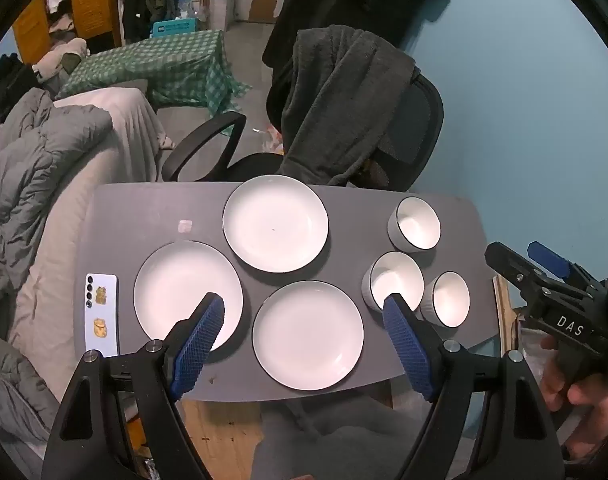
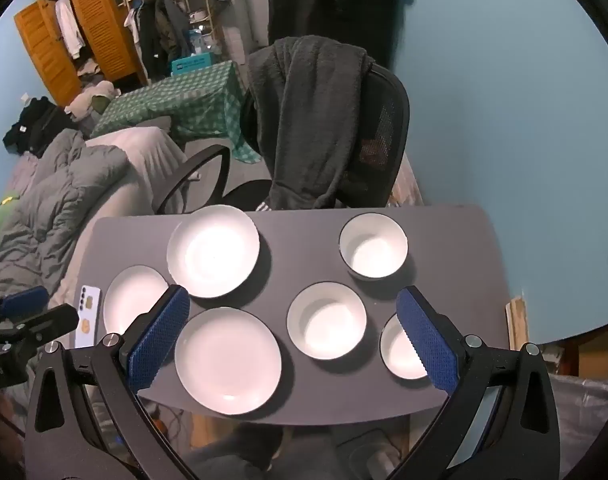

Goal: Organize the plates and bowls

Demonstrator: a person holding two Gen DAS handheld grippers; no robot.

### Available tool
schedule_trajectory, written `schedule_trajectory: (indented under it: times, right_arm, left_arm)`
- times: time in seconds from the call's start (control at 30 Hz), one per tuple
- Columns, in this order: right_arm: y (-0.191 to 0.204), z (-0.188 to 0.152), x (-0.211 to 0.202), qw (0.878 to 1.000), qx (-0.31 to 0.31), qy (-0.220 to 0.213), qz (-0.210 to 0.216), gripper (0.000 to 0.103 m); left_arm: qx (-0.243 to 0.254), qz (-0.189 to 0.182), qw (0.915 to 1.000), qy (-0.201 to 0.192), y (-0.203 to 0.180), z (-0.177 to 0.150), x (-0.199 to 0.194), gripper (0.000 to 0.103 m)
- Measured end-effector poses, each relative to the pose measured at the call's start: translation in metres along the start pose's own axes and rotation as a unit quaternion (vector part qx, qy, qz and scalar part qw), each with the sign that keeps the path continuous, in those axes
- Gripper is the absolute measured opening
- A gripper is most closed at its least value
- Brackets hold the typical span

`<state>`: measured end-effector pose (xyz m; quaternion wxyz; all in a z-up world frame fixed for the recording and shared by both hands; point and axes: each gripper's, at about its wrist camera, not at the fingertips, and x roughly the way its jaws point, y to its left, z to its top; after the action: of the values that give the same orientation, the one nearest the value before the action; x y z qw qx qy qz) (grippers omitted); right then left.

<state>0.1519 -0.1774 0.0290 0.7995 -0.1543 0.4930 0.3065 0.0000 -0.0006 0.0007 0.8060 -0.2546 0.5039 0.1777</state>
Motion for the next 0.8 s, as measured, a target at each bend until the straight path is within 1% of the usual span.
schedule_trajectory:
  times: [0.1,0.27,0.3,0.4,0.43,0.53,0.8]
  right_arm:
    - [0.0,0.0,0.0,1.0,0.0,0.006,-0.001,0.101]
    - [-0.001,-0.001,0.0,1.0,0.0,0.002,0.003,0.101]
    - [-0.001,-0.001,0.0,1.0,0.001,0.001,0.003,0.101]
    - [-0.001,-0.001,0.001,1.0,0.0,0.001,0.004,0.101]
    - [0.001,-0.002,-0.002,1.0,0.0,0.001,0.004,0.101]
    - [0.0,-0.002,-0.001,1.0,0.0,0.001,0.005,0.101]
    - [-0.002,-0.002,-0.001,1.0,0.0,0.001,0.007,0.101]
  left_arm:
    - [-0.004,-0.007,1.0,0.006,0.0,0.0,0.001,0.083]
    - [-0.003,-0.021,0.9997,0.012,0.0,0.004,0.002,0.083]
    - [-0.003,-0.016,0.9999,0.0,0.0,0.005,-0.008,0.083]
    - [-0.007,-0.022,0.9997,0.002,0.002,0.006,-0.01,0.083]
    - [-0.012,-0.022,0.9997,-0.002,0.003,0.0,-0.006,0.083]
    - [-0.018,-0.026,0.9995,0.001,0.007,-0.004,-0.002,0.083]
    - [-0.013,-0.02,0.9997,0.004,0.001,-0.002,-0.001,0.083]
